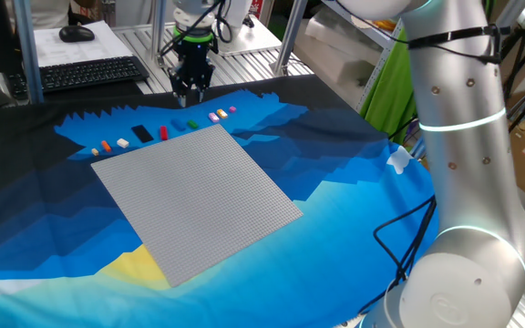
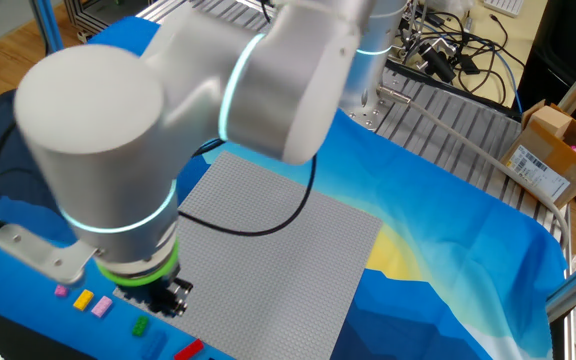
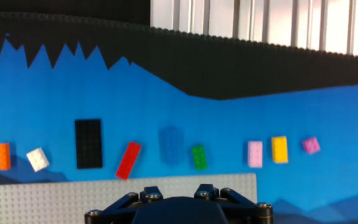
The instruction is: Stack small Lego blocks randomly, one at a time
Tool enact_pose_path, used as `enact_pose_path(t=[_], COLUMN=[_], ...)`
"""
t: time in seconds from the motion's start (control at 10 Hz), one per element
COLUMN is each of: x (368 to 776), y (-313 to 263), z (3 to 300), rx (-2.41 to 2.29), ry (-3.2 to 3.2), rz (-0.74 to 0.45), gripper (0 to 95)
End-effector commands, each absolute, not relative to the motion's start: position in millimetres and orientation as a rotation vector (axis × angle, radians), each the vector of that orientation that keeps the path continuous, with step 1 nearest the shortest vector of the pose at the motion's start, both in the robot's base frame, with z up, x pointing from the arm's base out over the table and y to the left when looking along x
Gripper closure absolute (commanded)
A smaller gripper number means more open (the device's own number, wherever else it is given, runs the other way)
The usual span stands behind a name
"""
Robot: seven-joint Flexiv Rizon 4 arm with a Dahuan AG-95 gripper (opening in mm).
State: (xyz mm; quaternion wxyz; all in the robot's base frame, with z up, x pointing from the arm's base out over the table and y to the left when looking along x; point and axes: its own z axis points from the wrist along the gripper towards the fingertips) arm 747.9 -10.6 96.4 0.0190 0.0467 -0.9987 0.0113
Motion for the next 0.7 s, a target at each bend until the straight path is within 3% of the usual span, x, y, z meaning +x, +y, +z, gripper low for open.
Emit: enact_pose_path(t=[0.1, 0.7], x=[748.9, 749.0], y=[-9.6, -5.8], z=[87.3, 95.8], rx=[0.136, 0.097], ry=[-3.124, -3.064], rz=[0.024, 0.056], gripper=[76.0, 76.0])
